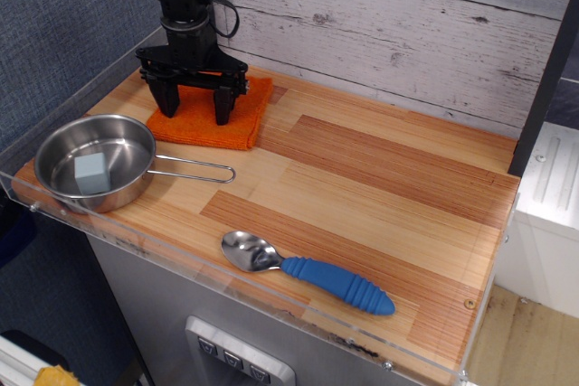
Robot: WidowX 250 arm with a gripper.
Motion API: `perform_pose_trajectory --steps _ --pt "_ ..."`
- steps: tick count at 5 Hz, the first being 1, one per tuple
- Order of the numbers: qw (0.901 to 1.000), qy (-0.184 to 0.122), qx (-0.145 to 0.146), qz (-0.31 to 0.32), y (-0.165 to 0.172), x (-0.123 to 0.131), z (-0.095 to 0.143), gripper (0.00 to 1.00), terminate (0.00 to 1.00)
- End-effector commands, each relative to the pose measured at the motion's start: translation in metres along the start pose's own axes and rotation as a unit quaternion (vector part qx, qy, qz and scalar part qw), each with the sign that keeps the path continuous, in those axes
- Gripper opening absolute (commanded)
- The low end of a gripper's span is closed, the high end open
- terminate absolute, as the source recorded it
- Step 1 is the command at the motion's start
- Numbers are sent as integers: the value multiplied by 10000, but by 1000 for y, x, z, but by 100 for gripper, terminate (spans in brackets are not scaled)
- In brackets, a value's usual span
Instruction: Move the orange fabric to the top right corner of the table.
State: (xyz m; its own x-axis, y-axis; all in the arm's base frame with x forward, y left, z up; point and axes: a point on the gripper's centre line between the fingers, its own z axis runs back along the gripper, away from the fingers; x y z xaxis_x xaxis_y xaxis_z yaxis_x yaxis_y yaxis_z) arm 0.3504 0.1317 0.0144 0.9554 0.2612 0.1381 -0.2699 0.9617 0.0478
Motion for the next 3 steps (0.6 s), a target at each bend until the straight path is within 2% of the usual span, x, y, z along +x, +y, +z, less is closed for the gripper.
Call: perform_pose_trajectory --steps 1,3 --pt "9985 -374 -77 -391 -34 12 26 100 0" --pt "9942 -430 -153 -975 -83 13 29 100 0"
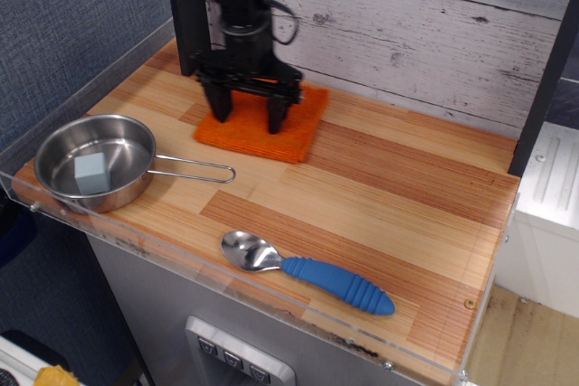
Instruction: Move the orange fabric to the top right corner of the table.
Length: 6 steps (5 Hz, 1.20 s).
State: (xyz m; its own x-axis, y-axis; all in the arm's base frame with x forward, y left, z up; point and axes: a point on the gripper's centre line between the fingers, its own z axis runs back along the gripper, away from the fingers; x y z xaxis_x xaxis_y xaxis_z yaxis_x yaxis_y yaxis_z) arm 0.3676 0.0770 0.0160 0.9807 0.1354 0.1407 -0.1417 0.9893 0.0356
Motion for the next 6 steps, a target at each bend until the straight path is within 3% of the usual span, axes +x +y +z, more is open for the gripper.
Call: perform_pose_trajectory --steps 1,4,6 --pt "9966 -422 -49 -711 -56 13 24 100 0" --pt "9802 -398 -330 -1909 -146 -13 26 100 0" --pt "9790 -411 -390 -1957 -150 -14 28 100 0"
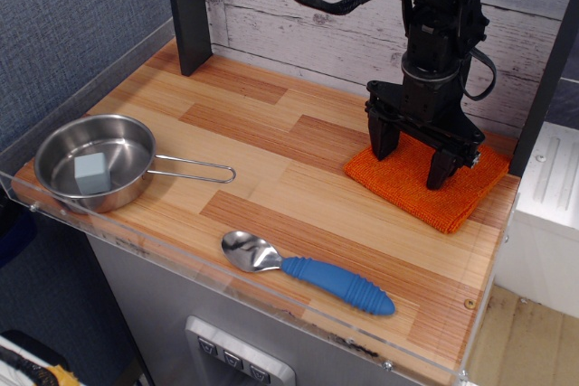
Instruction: Move the orange fabric to the top right corner of the table.
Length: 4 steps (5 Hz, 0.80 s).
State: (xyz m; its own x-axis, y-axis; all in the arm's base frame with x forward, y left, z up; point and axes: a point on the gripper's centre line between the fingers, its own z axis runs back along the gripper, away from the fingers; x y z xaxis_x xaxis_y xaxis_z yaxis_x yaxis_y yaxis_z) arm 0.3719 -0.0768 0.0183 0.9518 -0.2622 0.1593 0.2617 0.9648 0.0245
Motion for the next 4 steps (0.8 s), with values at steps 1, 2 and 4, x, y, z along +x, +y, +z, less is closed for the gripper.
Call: perform_pose_trajectory --steps 1,2,4 --pt "9997 -139 -205 67 11 5 25 100 0" --pt "9998 -139 -117 125 22 10 40 100 0" --pt "9991 -348 -106 222 25 16 76 100 0"
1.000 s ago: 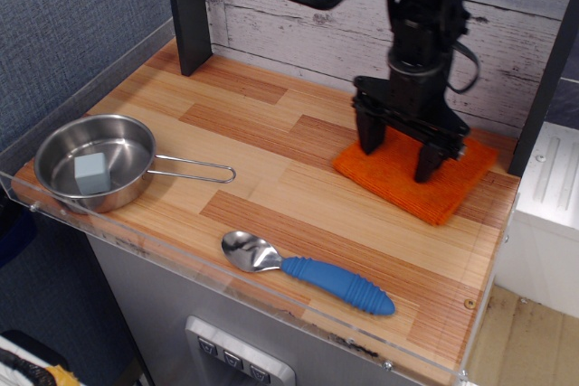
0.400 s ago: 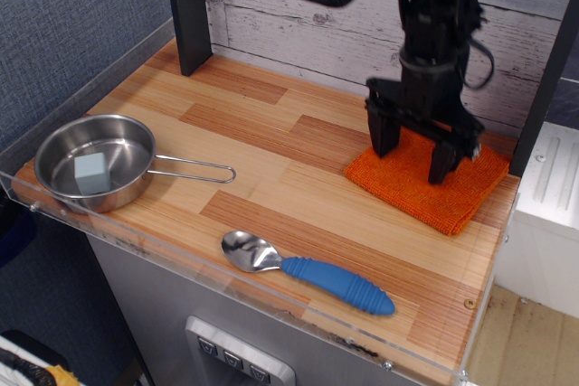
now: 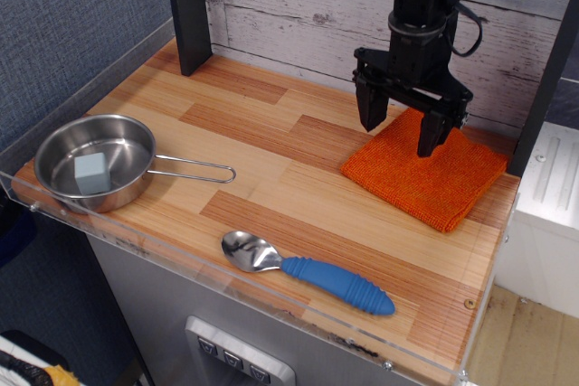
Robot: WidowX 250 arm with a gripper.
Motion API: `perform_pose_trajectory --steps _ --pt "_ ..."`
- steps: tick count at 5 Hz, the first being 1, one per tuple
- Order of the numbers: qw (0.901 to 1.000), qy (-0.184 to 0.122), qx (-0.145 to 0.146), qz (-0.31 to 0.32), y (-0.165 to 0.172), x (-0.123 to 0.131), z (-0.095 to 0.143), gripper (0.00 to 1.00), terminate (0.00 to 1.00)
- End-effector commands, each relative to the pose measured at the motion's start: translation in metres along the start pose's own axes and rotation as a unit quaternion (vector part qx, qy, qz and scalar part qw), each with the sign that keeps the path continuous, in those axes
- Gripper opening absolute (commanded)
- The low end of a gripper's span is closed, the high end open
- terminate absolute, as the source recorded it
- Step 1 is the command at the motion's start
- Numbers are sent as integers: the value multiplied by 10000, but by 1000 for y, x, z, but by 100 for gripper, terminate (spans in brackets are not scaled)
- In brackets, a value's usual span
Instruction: Move the orange fabric to the top right corner of the table.
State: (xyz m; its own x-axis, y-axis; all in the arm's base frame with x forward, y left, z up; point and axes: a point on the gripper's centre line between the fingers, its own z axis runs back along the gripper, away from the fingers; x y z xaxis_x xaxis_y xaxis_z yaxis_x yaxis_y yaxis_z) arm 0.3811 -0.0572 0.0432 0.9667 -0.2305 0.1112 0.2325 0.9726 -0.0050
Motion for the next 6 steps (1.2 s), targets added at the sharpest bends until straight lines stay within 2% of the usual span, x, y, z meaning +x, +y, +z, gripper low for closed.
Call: perform_pose_trajectory --steps 1,2,3,5,6 --pt "9974 -709 -131 -14 -3 4 76 100 0" --pt "9959 -899 -101 -71 -7 0 98 100 0" --pt "9950 -947 285 -120 -10 -10 110 100 0" --pt "9950 -947 285 -120 -10 -10 110 100 0" --pt "9950 -947 285 -120 -10 -10 110 100 100"
